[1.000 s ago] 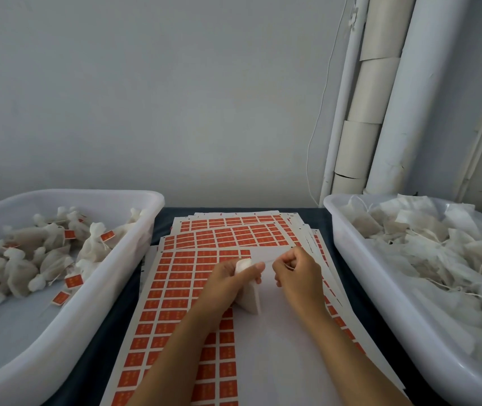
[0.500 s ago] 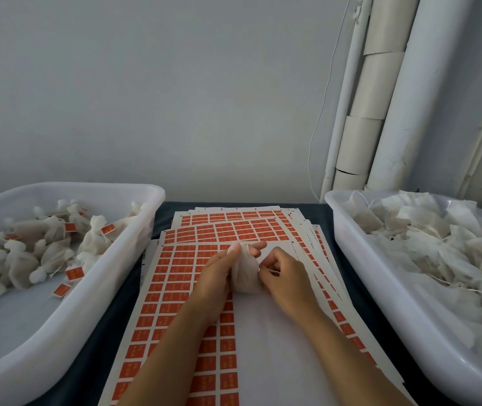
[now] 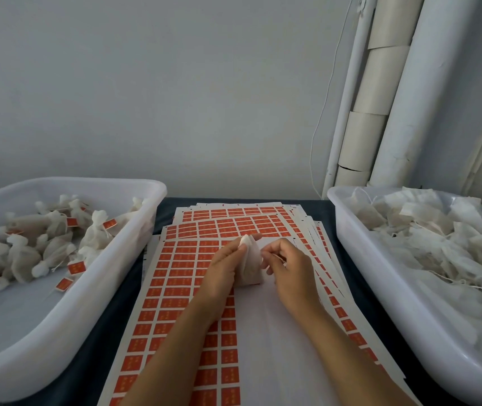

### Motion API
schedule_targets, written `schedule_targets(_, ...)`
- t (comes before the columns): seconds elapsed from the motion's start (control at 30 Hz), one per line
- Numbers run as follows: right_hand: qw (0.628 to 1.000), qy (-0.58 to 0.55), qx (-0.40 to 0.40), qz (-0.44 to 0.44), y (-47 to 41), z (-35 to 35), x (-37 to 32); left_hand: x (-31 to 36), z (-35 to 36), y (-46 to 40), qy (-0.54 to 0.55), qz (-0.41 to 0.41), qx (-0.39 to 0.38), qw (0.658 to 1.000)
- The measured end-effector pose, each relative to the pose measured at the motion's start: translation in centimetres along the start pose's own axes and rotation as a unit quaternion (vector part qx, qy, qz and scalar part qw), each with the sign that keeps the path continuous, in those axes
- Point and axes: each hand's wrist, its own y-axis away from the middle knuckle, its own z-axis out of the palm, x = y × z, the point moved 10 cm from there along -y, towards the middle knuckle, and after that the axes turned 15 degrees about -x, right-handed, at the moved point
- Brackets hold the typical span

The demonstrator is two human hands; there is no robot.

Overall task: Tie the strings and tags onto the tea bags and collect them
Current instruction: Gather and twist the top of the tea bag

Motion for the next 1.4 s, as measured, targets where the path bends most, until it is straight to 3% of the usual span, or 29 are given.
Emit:
schedule_targets(0.13,1.0,0.0,0.001,-0.023,0.2,-0.1,-0.9,0.9,-0.2,-0.1,-0.097,0.036,0.01,0.995)
schedule_targets(0.27,0.999,0.013,0.006,-0.049,0.4,0.0,-2.0,1.9,-1.6,0.5,-0.179,0.062,0.092,0.978)
schedule_targets(0.53,0.995,0.059,0.0,-0.08,0.6,0.3,-3.7,1.5,-3.5,1.2,-0.131,0.056,0.18,0.973)
schedule_targets(0.8,0.999,-0.027,0.002,-0.046,0.7,0.3,-2.7,2.1,-1.7,0.6,-0.151,0.079,0.105,0.98)
schedule_targets(1.07,0.998,-0.033,0.044,-0.042,0.9,-0.7,-2.2,2.3,0.1,0.4,-0.185,0.087,0.039,0.978)
schedule_targets(1.3,0.996,-0.015,0.055,-0.066,1.0,-0.9,-3.0,3.0,0.3,0.6,-0.205,0.118,0.035,0.971)
schedule_targets(1.4,0.995,-0.071,0.05,-0.05,0.7,-0.8,-2.7,2.9,0.3,0.6,-0.19,0.113,0.034,0.975)
